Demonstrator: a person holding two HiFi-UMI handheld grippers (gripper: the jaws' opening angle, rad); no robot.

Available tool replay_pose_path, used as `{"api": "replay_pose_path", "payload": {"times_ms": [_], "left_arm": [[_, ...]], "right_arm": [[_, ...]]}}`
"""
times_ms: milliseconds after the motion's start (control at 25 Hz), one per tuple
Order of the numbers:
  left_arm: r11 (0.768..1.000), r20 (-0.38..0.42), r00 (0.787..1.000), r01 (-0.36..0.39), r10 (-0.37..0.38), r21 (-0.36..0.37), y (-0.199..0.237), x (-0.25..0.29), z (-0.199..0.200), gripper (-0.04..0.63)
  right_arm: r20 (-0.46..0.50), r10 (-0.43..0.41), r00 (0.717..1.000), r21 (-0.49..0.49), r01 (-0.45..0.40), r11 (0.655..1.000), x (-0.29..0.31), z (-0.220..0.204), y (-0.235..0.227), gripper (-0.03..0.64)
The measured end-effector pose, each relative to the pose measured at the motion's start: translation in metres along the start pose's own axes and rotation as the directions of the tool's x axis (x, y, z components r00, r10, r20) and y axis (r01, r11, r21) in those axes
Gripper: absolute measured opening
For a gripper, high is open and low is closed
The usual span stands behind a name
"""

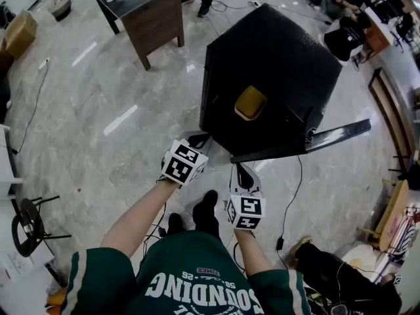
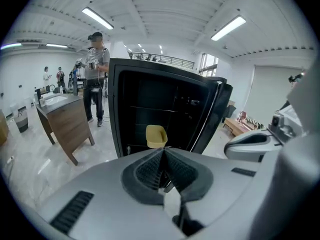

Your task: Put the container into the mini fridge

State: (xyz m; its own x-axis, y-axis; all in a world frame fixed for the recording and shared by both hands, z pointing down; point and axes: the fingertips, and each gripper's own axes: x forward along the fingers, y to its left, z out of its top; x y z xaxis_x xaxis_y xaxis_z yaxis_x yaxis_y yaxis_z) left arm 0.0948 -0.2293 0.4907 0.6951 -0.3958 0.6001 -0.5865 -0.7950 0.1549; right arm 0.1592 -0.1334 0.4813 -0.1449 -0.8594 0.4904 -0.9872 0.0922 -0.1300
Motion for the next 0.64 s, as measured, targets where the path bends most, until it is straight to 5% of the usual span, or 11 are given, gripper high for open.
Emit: {"api": "replay_pose_path", "payload": {"times_ms": [640], "left_arm": [[1.000,-0.038,0.999,-0.003,0.004,0.020,-0.029,-0.062,-0.027,0.014]], "right_arm": [[-0.037,0.055,0.998,0.007,-0.055,0.998,-0.018,-0.007,0.036,0.034]]}}
